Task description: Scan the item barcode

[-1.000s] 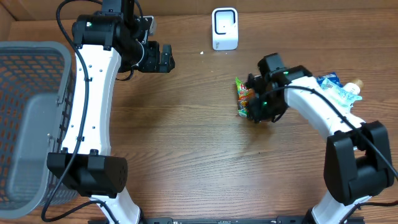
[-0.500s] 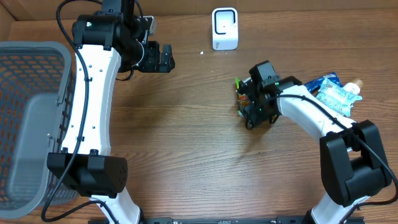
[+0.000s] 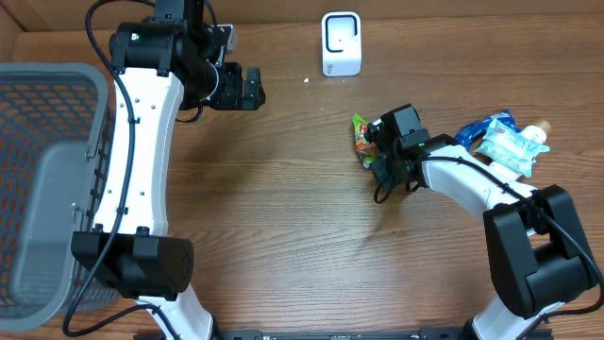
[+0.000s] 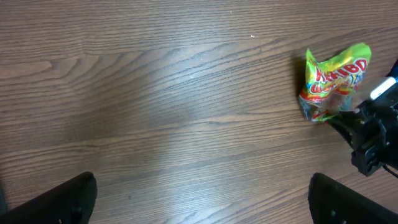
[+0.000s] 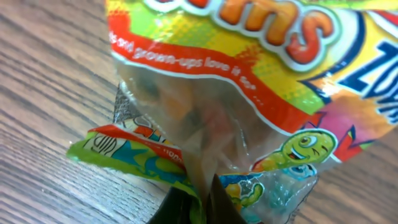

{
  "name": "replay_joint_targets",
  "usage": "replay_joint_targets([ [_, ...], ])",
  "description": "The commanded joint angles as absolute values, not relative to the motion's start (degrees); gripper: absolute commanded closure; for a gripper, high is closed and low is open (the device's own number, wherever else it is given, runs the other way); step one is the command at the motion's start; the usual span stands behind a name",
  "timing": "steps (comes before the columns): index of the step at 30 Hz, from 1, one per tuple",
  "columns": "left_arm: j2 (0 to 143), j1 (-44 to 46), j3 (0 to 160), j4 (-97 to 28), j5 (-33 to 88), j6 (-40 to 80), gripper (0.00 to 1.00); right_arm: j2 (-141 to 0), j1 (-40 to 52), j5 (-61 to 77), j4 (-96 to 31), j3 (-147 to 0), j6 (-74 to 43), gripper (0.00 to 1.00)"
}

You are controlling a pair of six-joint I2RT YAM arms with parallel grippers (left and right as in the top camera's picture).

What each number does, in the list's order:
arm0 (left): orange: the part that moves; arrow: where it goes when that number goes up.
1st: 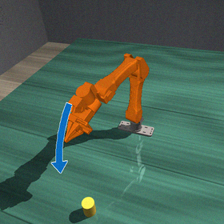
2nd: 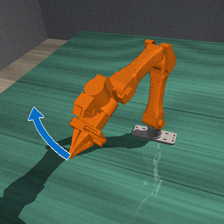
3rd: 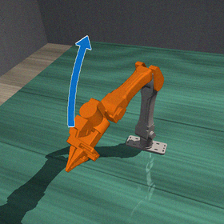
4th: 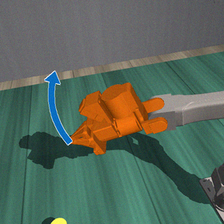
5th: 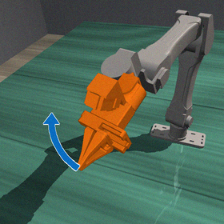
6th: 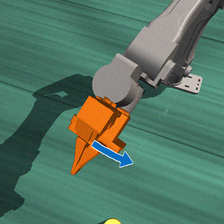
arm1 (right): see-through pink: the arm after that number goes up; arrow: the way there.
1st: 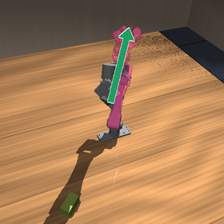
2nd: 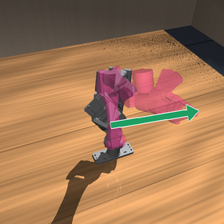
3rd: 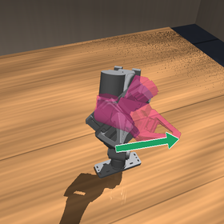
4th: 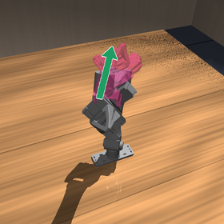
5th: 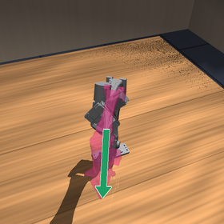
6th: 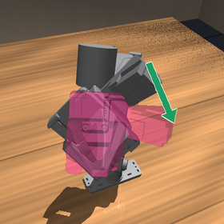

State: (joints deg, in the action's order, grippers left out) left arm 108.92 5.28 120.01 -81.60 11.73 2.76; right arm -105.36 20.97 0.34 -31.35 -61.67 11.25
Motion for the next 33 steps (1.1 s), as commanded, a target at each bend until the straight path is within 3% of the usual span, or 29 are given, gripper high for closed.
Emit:
replay_joint_targets([
  [1,108.7,5.8,121.0,-81.6,11.6,1.7,0.0,-105.9,20.9,8.5,-36.9,-63.7,3.9,0.96],
  [8,108.7,5.8,121.0,-81.6,11.6,1.7,0.0,-102.4,22.5,27.1,-54.2,-79.1,-9.4,0.96],
  [17,108.7,5.8,121.0,-81.6,11.6,1.7,0.0,-99.8,28.1,54.3,-52.5,-79.9,-29.0,0.96],
  [23,108.7,5.7,121.0,-81.6,11.6,1.7,0.0,-100.0,30.6,54.5,-48.4,-77.3,-36.8,0.96],
  [29,108.7,5.8,121.0,-81.6,11.6,1.7,0.0,-100.0,30.1,51.7,-35.2,-68.1,-43.9,0.96],
  [33,108.7,5.8,121.0,-81.6,11.6,1.7,0.0,-100.0,27.8,45.4,-31.9,-64.9,-42.9,0.96],
])
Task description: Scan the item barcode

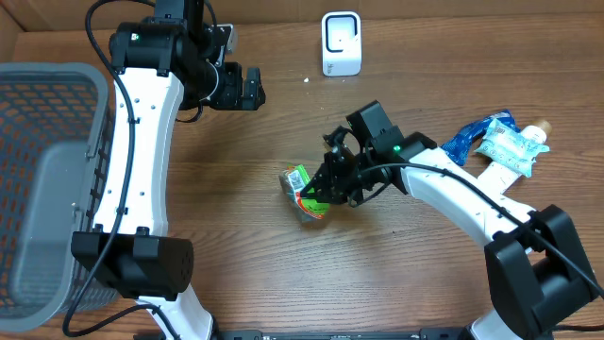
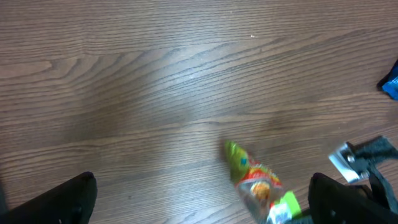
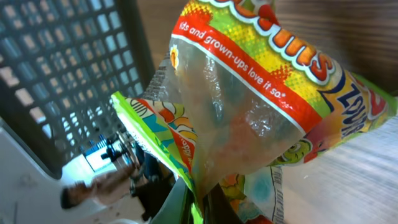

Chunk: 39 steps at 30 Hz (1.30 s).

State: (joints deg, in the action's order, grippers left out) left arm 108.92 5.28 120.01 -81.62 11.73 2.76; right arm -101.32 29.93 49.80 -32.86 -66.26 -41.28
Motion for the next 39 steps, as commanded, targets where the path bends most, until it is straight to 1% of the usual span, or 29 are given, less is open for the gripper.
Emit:
replay_joint_targets([
  [1,108.7,5.8,121.0,-81.6,11.6,1.7,0.0,-100.0,27.2,42.5,-32.7,-64.9,-41.8,0.96],
  [3,108.7,5.8,121.0,-81.6,11.6,1.7,0.0,-100.0,25.4,33.4,-34.6,-64.9,-40.0,0.96],
  [5,108.7,5.8,121.0,-81.6,11.6,1.7,0.0,-100.0,24.1,27.2,-35.5,-64.9,-38.9,0.94],
  [9,108.7,5.8,121.0,-81.6,11.6,1.7,0.0,-100.0,22.8,21.6,-35.6,-64.9,-35.9,0.88],
  [10,108.7,5.8,121.0,-81.6,11.6,1.7,0.0,-100.0,22.7,21.3,-35.6,-65.0,-34.9,0.85],
  [14,108.7,5.8,121.0,-81.6,11.6,1.7,0.0,-100.0,22.7,19.1,-36.3,-65.9,-31.6,0.65],
  [16,108.7,5.8,121.0,-81.6,11.6,1.7,0.0,-100.0,22.7,18.7,-36.3,-66.7,-31.2,0.58],
  [19,108.7,5.8,121.0,-81.6,11.6,1.7,0.0,-100.0,22.7,18.9,-36.4,-68.5,-29.7,0.53],
  [21,108.7,5.8,121.0,-81.6,11.6,1.7,0.0,-100.0,22.7,17.3,-37.6,-70.7,-27.0,0.51],
  [23,108.7,5.7,121.0,-81.6,11.6,1.7,0.0,-100.0,22.1,14.1,-39.8,-73.6,-24.0,0.46],
  [26,108.7,5.8,120.9,-81.6,11.6,1.7,0.0,-100.0,20.8,10.5,-41.9,-76.9,-17.6,0.32],
  [28,108.7,5.8,121.0,-81.6,11.6,1.7,0.0,-100.0,19.6,8.4,-41.9,-77.3,-11.8,0.14],
  [29,108.7,5.8,121.0,-81.6,11.6,1.7,0.0,-100.1,19.0,7.6,-42.1,-77.3,-9.8,0.04],
  [30,108.7,5.8,121.0,-81.6,11.6,1.7,0.0,-100.5,18.2,7.3,-42.5,-77.3,-7.5,0.0],
  [33,108.7,5.8,121.0,-81.6,11.6,1.7,0.0,-102.5,15.9,8.0,-43.9,-77.3,-3.5,0.0],
  [39,108.7,5.8,121.0,-81.6,11.6,1.7,0.0,-108.6,13.1,17.3,-45.2,-77.2,3.8,0.0],
])
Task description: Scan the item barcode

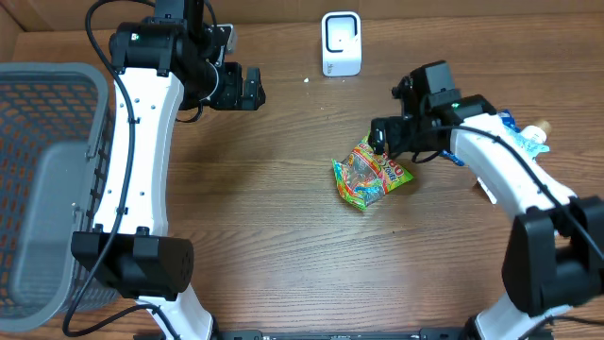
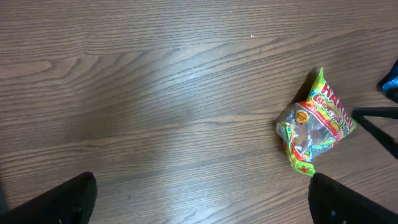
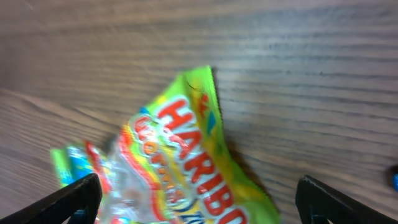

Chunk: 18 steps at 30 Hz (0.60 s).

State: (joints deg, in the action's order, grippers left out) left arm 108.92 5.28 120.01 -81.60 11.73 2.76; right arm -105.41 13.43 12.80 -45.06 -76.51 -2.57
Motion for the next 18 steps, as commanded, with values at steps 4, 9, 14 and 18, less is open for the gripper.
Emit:
replay_joint_targets([
  [4,108.7,5.8,121.0,-81.6,11.6,1.7,0.0,-112.6,13.1,17.8,-45.2,-77.2,6.7,0.0],
  [9,108.7,5.8,121.0,-81.6,11.6,1.7,0.0,-115.2,13.1,22.8,-45.3,-77.2,9.1,0.0],
  [14,108.7,5.8,121.0,-81.6,11.6,1.7,0.0,-115.5,13.3,23.6,-46.6,-77.2,9.3,0.04],
  [18,108.7,5.8,121.0,-81.6,11.6,1.7,0.0,-116.5,14.2,23.0,-45.3,-75.5,8.6,0.13],
])
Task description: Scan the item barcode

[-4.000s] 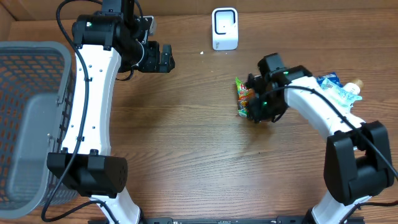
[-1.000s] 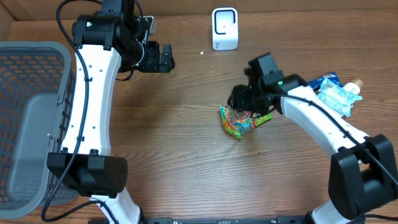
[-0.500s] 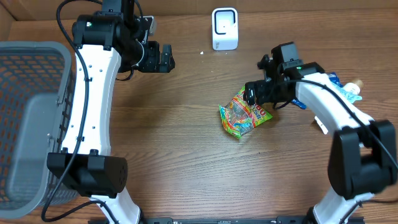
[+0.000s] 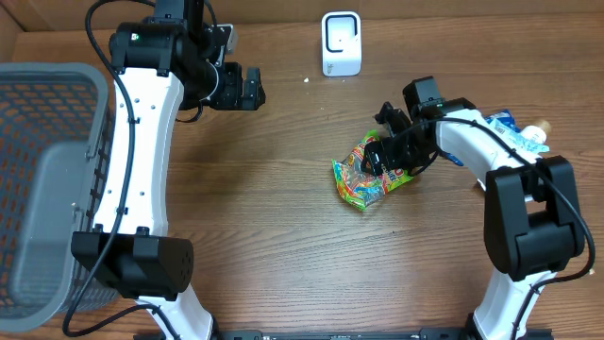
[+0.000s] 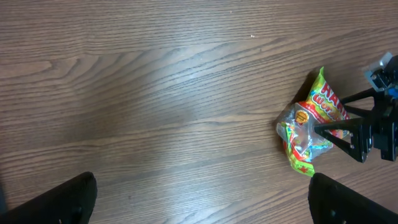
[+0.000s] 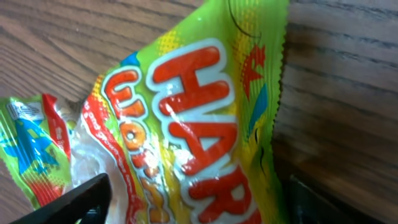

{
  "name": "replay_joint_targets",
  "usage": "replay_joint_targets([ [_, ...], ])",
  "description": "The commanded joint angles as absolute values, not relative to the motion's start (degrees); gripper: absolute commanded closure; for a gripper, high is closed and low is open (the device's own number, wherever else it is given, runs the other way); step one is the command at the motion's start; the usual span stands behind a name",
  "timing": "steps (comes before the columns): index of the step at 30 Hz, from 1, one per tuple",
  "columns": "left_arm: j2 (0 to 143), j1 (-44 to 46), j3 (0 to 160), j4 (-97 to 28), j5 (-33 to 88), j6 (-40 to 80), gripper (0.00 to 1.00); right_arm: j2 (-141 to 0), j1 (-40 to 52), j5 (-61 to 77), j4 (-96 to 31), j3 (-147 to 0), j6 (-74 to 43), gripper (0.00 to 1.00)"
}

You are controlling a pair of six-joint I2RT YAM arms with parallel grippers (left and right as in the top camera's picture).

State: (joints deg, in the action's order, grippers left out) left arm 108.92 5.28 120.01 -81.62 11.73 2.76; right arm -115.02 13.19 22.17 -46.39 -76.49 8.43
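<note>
A green and yellow Haribo gummy bag lies flat on the wooden table right of centre, also seen in the left wrist view. Its printed front fills the right wrist view. My right gripper is open and low over the bag's right part, one finger on each side of it. The white barcode scanner stands at the back edge. My left gripper hangs open high over the back left, with nothing between its fingers.
A grey mesh basket fills the left edge. Blue packets and a small bottle lie at the right, behind my right arm. The bag sits some way in front of the scanner.
My right gripper, open above and to the right of the bag, has come down onto the bag's right part, still open. The bag and the left arm have not moved.
My right gripper was shut on the bag's edge at the right middle of the table. Then it held the bag lifted toward the centre. After that the bag lay released on the table with the gripper open, and now the open gripper is low over it.
</note>
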Motion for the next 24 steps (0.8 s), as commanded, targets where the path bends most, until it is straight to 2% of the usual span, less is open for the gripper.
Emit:
replay_joint_targets([
  [1,108.7,5.8,121.0,-81.6,11.6,1.7,0.0,-116.8,14.3,22.7,-44.6,-74.9,8.1,0.14],
  [3,108.7,5.8,120.9,-81.6,11.6,1.7,0.0,-117.5,14.9,20.8,-42.4,-73.1,5.7,0.2],
  [5,108.7,5.8,121.0,-81.6,11.6,1.7,0.0,-118.3,15.4,18.6,-41.1,-71.9,3.9,0.34],
  [9,108.7,5.8,121.0,-81.6,11.6,1.7,0.0,-119.2,15.8,16.3,-40.8,-71.6,0.4,0.87],
  [10,108.7,5.8,121.0,-81.6,11.6,1.7,0.0,-119.2,15.8,16.4,-40.8,-71.6,-0.5,0.93],
  [11,108.7,5.8,121.0,-81.6,11.6,1.7,0.0,-119.2,15.8,16.6,-40.8,-71.8,-1.4,0.96],
  [18,108.7,5.8,121.0,-81.6,11.6,1.7,0.0,-115.5,14.9,21.1,-49.2,-79.9,-2.7,0.96],
  [24,108.7,5.8,121.0,-81.6,11.6,1.7,0.0,-111.2,15.9,3.0,-55.7,-94.0,-4.8,0.96],
])
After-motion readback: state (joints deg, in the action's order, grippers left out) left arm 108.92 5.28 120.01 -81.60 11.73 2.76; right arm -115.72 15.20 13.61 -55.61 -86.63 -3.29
